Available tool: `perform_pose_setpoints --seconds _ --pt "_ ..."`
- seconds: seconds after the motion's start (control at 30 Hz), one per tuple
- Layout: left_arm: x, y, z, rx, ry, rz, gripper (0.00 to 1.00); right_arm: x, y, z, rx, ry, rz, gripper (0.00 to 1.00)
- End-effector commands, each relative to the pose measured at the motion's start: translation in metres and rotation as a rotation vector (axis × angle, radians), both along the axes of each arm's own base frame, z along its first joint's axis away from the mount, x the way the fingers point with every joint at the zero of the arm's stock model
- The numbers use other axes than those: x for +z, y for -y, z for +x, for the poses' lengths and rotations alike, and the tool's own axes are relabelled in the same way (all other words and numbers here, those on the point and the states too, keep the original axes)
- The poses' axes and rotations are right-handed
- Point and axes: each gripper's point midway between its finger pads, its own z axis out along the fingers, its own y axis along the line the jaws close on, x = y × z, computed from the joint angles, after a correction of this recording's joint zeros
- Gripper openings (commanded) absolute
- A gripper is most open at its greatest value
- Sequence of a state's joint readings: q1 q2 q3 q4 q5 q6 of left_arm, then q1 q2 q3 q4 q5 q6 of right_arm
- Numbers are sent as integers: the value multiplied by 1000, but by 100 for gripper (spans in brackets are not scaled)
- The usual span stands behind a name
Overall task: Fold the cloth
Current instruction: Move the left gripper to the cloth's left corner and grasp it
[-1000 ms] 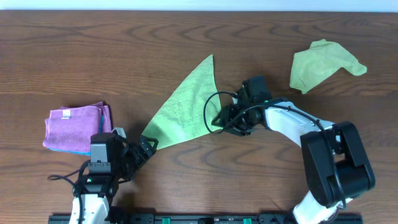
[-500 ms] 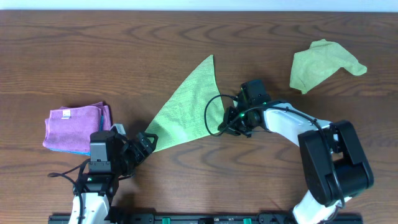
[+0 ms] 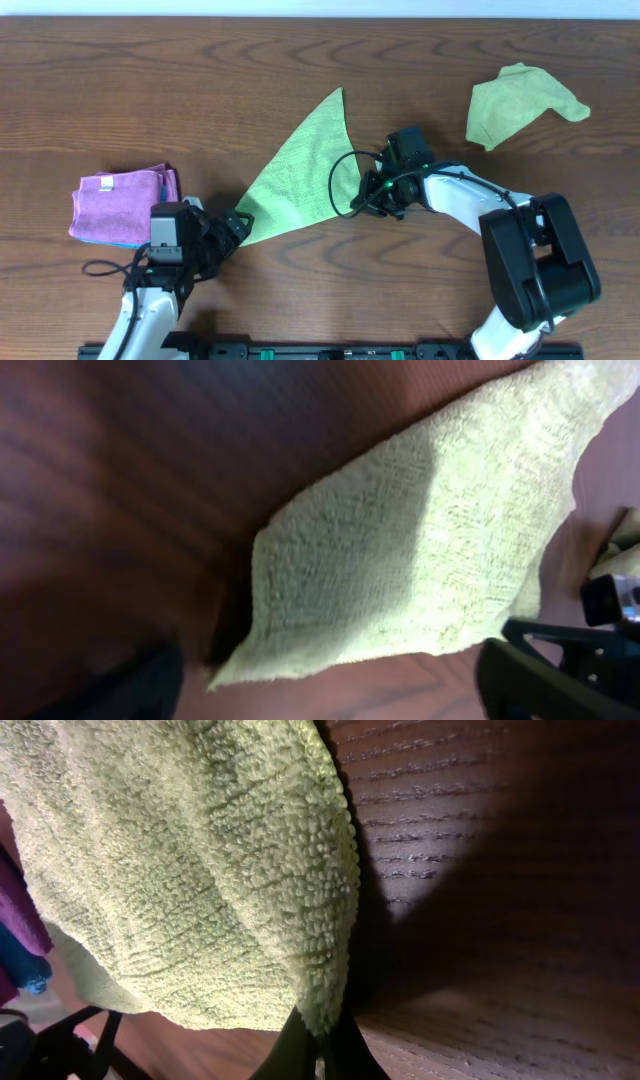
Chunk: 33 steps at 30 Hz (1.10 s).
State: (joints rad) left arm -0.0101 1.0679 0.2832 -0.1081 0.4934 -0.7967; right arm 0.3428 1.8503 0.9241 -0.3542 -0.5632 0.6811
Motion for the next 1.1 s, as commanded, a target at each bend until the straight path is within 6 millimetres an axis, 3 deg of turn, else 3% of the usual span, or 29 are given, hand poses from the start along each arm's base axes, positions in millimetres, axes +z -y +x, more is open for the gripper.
perform_pose_setpoints --seconds 0.0,0.3,0.57,0.67,0.8,1.07 --pt "2 -1 5 9 11 1 88 -8 1 -6 -2 -26 -16 1" --pt "-8 -2 0 10 -38 3 83 -8 1 -5 -14 -30 -14 1" --pt "-17 0 2 3 -60 -7 59 -8 1 -5 -14 -30 -14 1" --pt "-17 0 2 2 -59 -6 43 -8 1 -5 -20 -33 -14 1" --pt "-17 0 2 3 -59 -6 6 -8 1 -4 -20 -31 -13 1" --pt "-1 6 21 -25 50 -33 6 -7 1 -2 -20 -18 -13 1"
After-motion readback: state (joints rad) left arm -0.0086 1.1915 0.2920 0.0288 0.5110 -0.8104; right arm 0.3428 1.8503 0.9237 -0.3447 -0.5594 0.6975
